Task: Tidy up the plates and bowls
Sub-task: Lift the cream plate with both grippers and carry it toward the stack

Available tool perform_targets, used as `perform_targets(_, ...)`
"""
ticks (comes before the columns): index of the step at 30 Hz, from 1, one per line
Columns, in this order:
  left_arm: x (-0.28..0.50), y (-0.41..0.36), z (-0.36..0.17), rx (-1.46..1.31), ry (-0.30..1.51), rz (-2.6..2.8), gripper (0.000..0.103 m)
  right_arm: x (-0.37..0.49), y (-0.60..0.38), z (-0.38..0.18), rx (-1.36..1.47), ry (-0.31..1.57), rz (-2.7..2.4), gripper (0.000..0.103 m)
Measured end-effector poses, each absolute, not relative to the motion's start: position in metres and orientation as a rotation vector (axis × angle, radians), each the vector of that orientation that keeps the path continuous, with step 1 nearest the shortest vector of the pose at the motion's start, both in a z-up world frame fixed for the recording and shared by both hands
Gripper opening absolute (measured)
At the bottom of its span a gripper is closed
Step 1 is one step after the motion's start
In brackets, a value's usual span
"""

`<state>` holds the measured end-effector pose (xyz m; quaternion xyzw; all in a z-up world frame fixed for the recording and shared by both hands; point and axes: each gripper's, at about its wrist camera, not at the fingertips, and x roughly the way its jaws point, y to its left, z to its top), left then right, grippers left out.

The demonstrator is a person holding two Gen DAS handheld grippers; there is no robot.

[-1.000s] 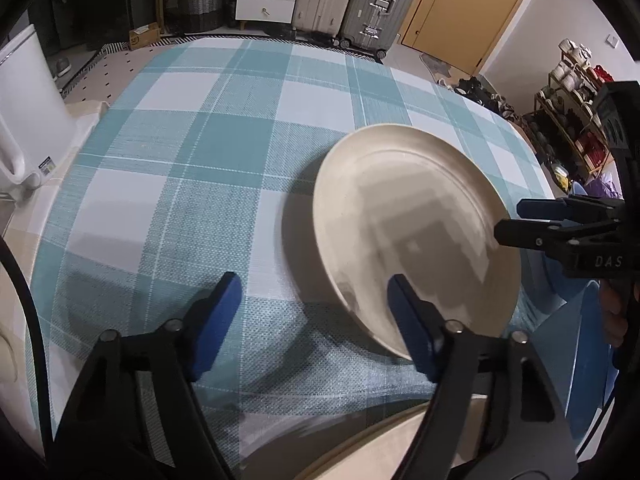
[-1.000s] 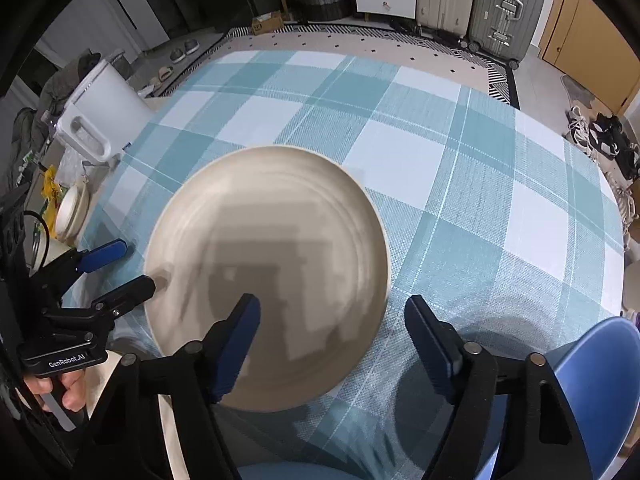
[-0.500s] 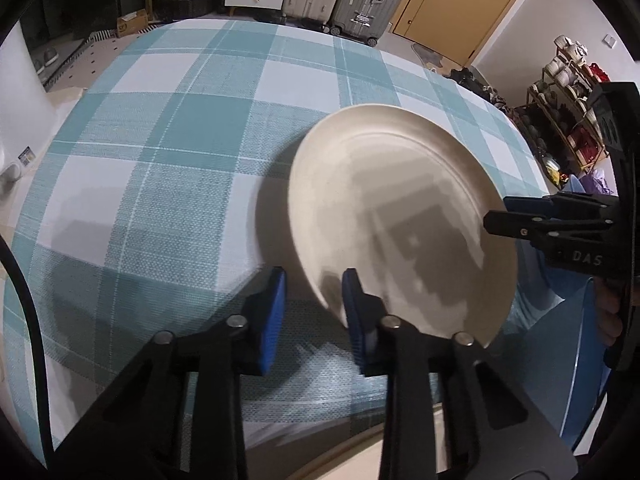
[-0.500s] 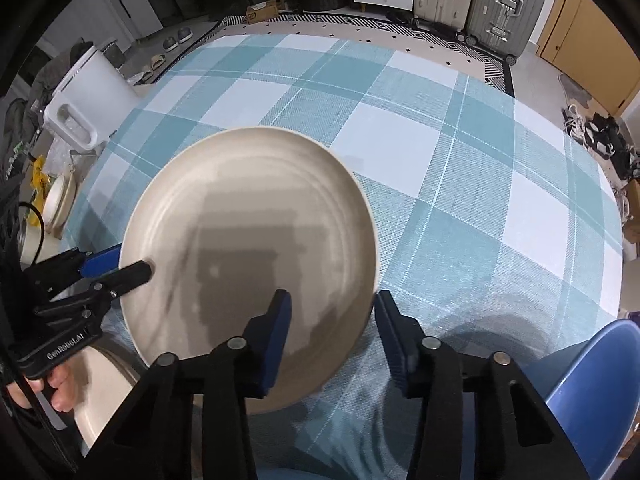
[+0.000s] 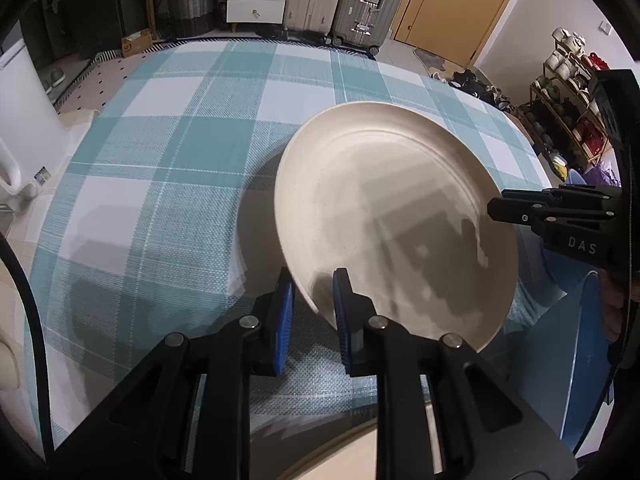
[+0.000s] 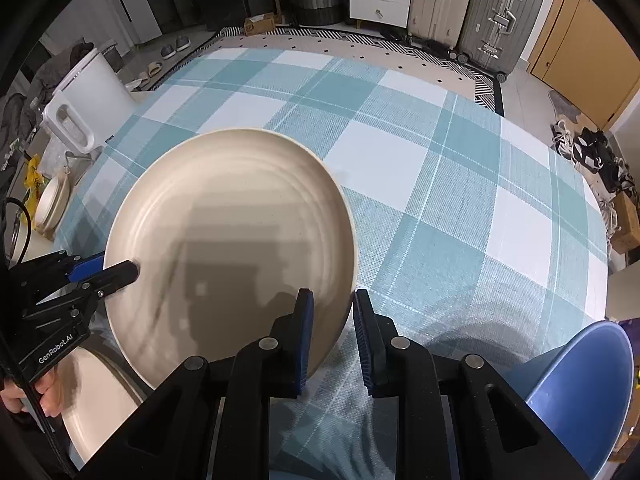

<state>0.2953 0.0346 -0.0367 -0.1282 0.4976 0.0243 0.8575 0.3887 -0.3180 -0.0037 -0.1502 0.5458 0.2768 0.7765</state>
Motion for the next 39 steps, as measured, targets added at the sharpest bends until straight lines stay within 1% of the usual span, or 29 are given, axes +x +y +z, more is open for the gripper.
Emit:
perform_targets(8, 0.274, 0.048, -0.020, -0.286, 1.010, 0.070, 0.016, 0.375, -0.312, 0.014, -0.291, 1.130, 0.634, 0.021)
perform_targets(21, 0.213, 0.059, 0.011, -0.281, 0.946, 0.101, 0.017, 0.330, -0.299, 0.051, -0.263, 1.057, 0.668, 0.021)
perform_targets(39, 0.144, 0.054, 0.040, -0.272, 0.886, 0.131, 0.017, 0.270, -0.303, 0.076, -0.207, 0.981, 0.709, 0.021)
